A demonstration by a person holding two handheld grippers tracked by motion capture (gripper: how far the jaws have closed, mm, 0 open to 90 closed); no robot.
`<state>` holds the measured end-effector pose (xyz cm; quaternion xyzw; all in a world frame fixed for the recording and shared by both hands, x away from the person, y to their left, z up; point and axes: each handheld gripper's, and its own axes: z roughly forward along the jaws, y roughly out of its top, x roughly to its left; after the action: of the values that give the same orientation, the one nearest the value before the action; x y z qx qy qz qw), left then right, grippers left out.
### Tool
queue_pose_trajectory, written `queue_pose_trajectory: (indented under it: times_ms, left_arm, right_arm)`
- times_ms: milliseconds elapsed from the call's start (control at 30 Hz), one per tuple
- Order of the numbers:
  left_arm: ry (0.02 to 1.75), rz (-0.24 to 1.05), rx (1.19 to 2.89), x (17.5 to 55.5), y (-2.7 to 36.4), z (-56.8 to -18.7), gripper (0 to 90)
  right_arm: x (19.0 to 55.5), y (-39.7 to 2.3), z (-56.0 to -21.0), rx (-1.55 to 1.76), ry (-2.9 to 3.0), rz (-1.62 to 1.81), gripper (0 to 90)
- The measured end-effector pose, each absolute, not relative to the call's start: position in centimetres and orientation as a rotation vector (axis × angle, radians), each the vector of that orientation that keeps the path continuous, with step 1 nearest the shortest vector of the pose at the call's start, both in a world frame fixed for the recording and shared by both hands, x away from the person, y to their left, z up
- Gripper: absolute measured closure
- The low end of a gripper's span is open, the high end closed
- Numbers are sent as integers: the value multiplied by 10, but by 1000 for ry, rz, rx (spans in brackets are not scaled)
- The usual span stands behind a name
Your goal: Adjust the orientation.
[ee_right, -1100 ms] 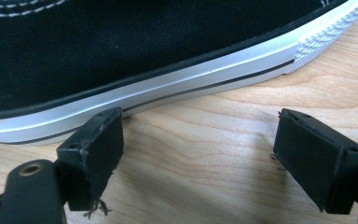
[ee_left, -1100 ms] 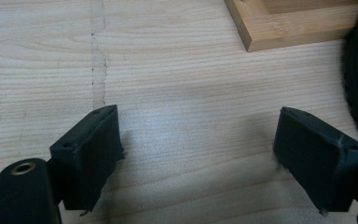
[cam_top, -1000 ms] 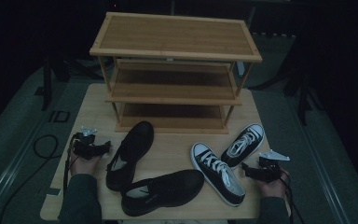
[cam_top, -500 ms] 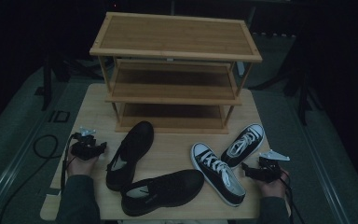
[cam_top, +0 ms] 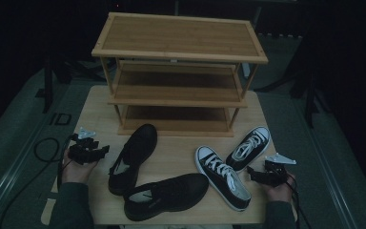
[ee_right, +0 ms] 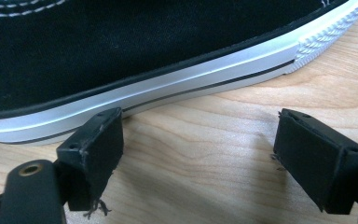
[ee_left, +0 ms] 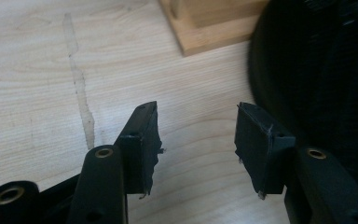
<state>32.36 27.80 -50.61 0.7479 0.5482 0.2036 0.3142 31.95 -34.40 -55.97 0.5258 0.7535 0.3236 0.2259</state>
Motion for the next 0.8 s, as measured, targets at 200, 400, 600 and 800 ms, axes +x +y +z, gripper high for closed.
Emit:
queue_pose_trajectory:
  times_ms: [200, 400, 600, 800]
  left_arm:
    - [1388, 506, 1986, 317, 275, -487, 495]
    - [1346, 509, 2008, 311, 272, -468, 493]
    - [1334, 524, 2022, 306, 265, -454, 493]
    - [1312, 515, 2038, 304, 259, -446, 498]
  right_arm:
    - [319, -344, -560, 1450, 2078, 893, 162]
    - [319, -344, -560, 1446, 2080, 893, 161]
    - [319, -343, -560, 1445, 2081, 894, 161]
    - [319, -343, -560, 1445, 2081, 895, 161]
